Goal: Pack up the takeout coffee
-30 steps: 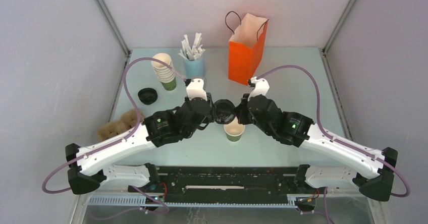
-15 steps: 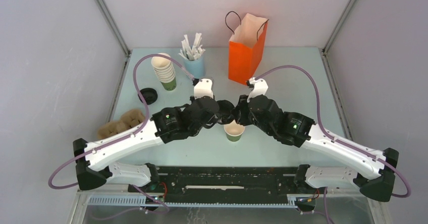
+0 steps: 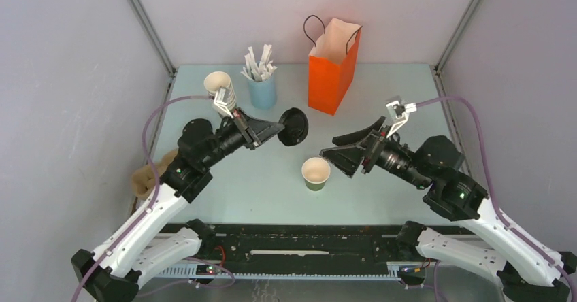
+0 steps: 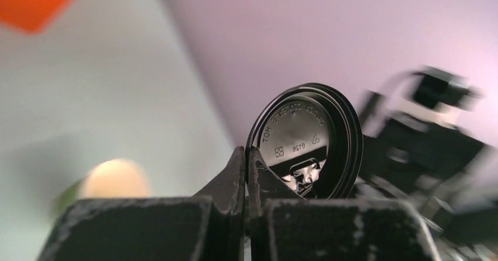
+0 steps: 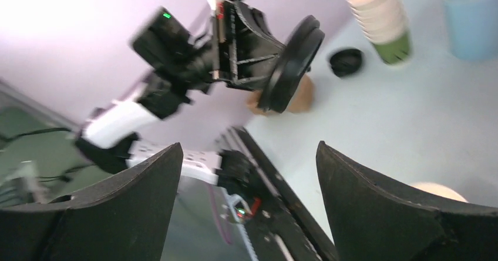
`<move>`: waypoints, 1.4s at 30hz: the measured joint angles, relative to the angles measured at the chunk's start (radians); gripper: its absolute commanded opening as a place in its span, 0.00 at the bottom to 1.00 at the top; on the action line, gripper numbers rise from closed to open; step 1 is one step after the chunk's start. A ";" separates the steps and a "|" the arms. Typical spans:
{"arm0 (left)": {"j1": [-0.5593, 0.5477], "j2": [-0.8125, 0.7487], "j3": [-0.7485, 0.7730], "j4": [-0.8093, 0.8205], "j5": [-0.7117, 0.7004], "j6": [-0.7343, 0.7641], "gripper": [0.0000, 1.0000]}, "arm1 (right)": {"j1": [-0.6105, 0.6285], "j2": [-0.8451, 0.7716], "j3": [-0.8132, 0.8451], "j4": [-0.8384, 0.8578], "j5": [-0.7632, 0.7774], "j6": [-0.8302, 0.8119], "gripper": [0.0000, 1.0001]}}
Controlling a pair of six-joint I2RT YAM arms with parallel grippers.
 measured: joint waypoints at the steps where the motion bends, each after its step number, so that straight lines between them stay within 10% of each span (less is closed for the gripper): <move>1: 0.008 -0.001 -0.016 0.116 0.073 -0.065 0.00 | -0.016 -0.014 -0.016 0.057 -0.044 0.023 0.96; 14: 0.013 0.052 -0.062 0.949 0.364 -0.545 0.00 | -0.056 0.182 -0.055 0.639 -0.317 0.346 1.00; 42: 0.014 0.103 -0.105 1.029 0.372 -0.604 0.00 | 0.097 0.288 0.027 0.713 -0.253 0.363 1.00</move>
